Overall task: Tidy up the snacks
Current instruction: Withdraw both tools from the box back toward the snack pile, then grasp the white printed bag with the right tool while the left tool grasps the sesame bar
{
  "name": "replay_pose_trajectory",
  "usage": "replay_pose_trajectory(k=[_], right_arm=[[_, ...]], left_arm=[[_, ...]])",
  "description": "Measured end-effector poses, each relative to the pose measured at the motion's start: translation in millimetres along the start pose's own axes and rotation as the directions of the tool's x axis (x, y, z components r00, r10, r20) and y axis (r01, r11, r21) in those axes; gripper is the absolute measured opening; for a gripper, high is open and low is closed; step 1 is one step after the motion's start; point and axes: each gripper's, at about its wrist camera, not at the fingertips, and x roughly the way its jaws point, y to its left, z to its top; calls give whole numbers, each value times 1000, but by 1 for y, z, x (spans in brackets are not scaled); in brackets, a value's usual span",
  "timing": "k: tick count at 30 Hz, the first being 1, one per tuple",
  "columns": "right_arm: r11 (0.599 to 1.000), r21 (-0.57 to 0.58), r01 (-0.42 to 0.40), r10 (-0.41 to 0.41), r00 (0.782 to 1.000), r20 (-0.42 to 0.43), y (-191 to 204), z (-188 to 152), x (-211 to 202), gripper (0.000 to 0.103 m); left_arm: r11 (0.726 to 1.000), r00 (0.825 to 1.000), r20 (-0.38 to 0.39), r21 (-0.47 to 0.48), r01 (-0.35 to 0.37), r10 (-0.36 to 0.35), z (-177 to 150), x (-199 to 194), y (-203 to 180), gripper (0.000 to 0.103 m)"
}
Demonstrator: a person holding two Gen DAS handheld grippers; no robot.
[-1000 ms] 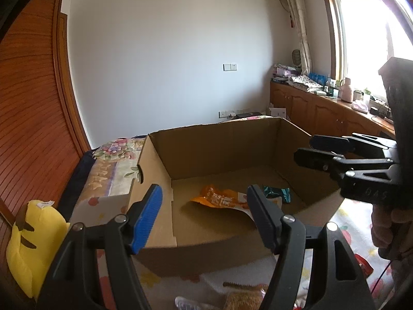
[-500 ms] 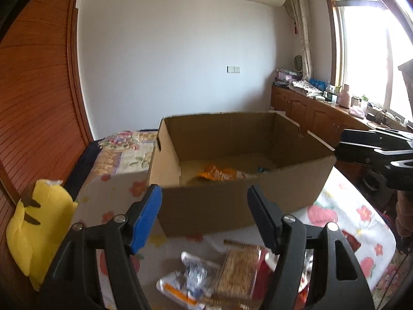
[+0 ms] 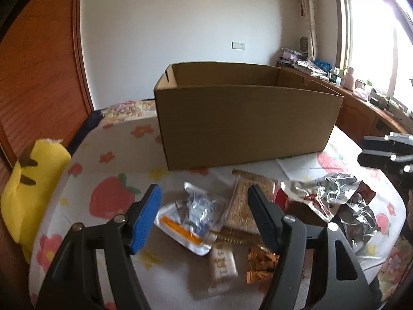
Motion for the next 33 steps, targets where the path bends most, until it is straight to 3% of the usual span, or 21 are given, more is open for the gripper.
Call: replay_pose_trajectory(k=[17, 27, 33], right_arm=[[999, -50, 6, -12, 993, -113, 1, -42, 16, 63], [978, -198, 62, -90, 987, -134, 15, -38, 33, 67], [971, -238, 29, -66, 987, -149, 17, -26, 48, 68]], left_arm=[[1000, 1000, -25, -19, 5, -6, -17, 6, 2, 70], [999, 1000, -27, -46, 8, -10, -17, 7, 6, 70], [999, 1000, -23, -46, 11, -13, -17, 8, 6, 70]])
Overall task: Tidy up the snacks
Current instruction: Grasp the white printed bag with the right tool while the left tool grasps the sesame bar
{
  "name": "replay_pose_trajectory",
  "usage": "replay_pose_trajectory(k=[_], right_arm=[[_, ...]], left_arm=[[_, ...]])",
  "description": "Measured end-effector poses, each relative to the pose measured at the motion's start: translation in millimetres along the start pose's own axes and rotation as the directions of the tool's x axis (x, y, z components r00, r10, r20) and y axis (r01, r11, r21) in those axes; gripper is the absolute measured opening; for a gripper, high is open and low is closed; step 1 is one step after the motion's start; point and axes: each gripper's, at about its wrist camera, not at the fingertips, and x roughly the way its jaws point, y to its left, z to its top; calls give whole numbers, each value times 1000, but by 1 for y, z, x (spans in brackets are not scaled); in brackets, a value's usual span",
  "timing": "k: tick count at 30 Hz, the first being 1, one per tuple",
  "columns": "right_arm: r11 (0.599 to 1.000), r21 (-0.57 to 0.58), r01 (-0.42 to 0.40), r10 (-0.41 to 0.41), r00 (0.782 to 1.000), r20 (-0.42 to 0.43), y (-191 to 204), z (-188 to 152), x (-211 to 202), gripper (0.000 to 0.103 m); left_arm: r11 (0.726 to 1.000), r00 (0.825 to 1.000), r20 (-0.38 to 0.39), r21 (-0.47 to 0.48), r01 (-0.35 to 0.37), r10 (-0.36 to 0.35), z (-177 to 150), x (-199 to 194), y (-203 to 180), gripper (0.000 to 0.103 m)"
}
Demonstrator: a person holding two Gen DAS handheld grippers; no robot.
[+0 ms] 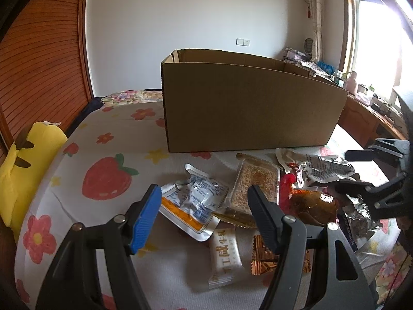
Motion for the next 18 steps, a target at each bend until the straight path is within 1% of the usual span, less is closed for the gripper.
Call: replay_pose_trajectory(k=[6, 9, 18], right_arm=[[998, 10, -55, 55, 998, -42, -11, 8, 20, 68], [998, 29, -58, 60, 996, -62, -18, 10, 30, 68], [994, -4, -105, 104, 990, -97, -25, 15, 48, 76]], left_arm=[[1000, 1000, -3, -7, 3, -3, 0, 1, 2, 70], [1000, 1000, -5, -9, 5, -5, 0, 1, 2, 70], [1000, 1000, -9, -5, 5, -5, 0, 2, 2, 70]])
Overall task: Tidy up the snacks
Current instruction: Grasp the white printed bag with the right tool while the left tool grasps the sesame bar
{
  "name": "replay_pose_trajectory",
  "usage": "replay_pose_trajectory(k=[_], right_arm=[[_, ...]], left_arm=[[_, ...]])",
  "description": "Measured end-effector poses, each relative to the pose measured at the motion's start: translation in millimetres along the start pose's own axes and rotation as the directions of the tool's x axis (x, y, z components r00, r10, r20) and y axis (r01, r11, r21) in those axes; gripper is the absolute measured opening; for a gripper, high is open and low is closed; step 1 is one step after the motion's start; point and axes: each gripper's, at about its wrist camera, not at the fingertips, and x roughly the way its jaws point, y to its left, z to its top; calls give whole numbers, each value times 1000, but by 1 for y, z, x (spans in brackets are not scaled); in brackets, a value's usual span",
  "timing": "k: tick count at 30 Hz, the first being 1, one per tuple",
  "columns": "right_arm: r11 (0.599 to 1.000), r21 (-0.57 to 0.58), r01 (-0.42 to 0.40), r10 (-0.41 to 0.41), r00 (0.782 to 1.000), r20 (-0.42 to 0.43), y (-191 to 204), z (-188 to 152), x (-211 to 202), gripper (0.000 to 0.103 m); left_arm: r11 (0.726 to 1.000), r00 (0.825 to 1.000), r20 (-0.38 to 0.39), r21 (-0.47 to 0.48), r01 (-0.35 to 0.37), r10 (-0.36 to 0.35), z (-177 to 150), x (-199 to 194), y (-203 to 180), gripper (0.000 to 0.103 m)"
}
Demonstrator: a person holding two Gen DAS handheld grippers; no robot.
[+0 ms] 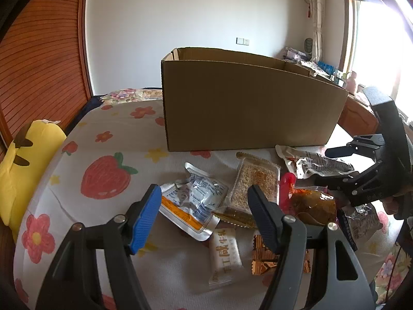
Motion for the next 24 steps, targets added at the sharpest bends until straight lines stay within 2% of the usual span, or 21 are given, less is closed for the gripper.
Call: replay_pose_trajectory(k=[5, 9, 13, 17, 21, 24], right_arm=[[998, 40, -50, 50, 999, 2, -7, 3, 8, 80], [998, 38, -56, 55, 998, 11, -7, 0, 7, 77], [999, 2, -46, 46, 999, 27, -4, -4, -1, 64], [999, -19, -38, 39, 998, 43, 1, -4, -9, 48], [999, -10, -45, 46, 998, 46, -3, -3, -13, 46], [998, 4, -57, 57, 997, 61, -6, -1, -17, 45]], left_arm=[[1000, 1000, -5, 10, -5, 5, 0, 0, -2, 70], [999, 1000, -13, 39, -18, 18, 1, 1, -9, 70], [997, 1000, -17, 75, 3, -1, 3, 2, -18, 70], [993, 997, -55, 103, 50, -45, 13, 6, -30, 70], [986, 988, -123, 127, 105, -89, 25, 19, -40, 70], [981, 981, -174, 154, 118, -91, 28, 30, -45, 70]])
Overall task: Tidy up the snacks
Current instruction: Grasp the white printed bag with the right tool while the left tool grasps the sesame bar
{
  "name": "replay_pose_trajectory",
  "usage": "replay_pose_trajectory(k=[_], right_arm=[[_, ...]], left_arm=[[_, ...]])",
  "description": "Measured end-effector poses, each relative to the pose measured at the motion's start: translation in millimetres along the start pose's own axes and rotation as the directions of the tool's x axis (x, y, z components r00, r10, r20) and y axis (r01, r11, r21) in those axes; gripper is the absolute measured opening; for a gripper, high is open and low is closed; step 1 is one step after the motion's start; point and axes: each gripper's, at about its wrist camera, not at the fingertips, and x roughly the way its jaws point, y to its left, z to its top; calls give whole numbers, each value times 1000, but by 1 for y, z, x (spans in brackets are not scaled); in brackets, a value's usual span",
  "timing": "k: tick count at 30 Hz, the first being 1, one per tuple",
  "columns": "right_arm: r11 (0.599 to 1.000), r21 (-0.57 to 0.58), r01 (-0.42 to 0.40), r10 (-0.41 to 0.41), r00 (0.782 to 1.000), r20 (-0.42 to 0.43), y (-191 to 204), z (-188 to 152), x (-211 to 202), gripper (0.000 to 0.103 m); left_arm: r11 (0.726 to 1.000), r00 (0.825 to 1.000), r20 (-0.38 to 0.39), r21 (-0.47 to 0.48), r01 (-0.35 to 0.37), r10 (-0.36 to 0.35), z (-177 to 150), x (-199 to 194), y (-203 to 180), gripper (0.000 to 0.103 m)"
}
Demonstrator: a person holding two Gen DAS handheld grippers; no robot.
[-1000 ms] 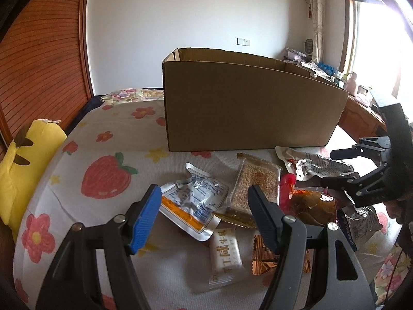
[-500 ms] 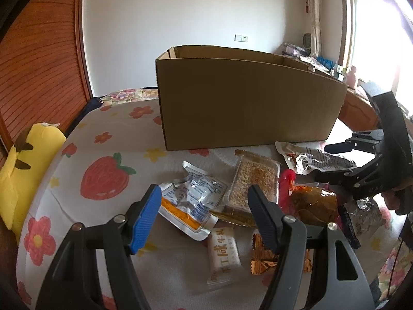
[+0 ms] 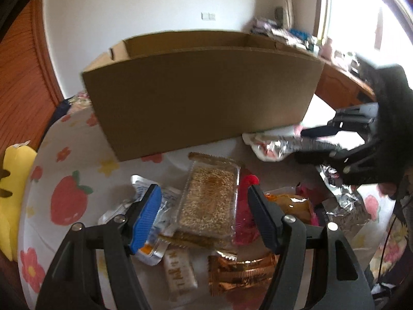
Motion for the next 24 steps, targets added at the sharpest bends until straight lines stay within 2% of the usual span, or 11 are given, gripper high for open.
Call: replay_pose_trajectory(k=[3, 5, 6, 7, 9, 15, 17, 24], right_arm=[[1000, 7, 2, -2, 1000, 25, -4, 3, -8, 38], [1000, 15, 12, -13, 999, 48, -8, 5, -15, 29], [1000, 19, 10, -11, 998, 56, -10, 7, -18, 16], [1000, 24, 8, -9, 998, 68, -11, 8, -21, 8], [999, 32, 30, -32, 997, 71, -15, 11, -24, 8], [999, 12, 32, -33, 996, 80, -18, 11, -24, 8], [999, 1, 50, -49, 995, 84, -18, 12, -23, 11], [999, -16, 35, -34, 998, 58, -16, 14, -8, 18]], left_arm=[[1000, 999, -42, 21, -3, 4, 3, 10, -1, 70], [1000, 998, -63, 28, -2, 3, 5, 15, -3, 68], [999, 998, -68, 32, -2, 4, 6, 17, -4, 68], [999, 997, -71, 37, -5, 7, 7, 18, -5, 68], [999, 996, -83, 52, -14, 18, 10, 21, -6, 67], [997, 991, -125, 70, -28, 36, 15, 35, -3, 67], [997, 990, -134, 74, -30, 40, 16, 37, -2, 67], [996, 991, -130, 80, -27, 37, 18, 37, 4, 64]])
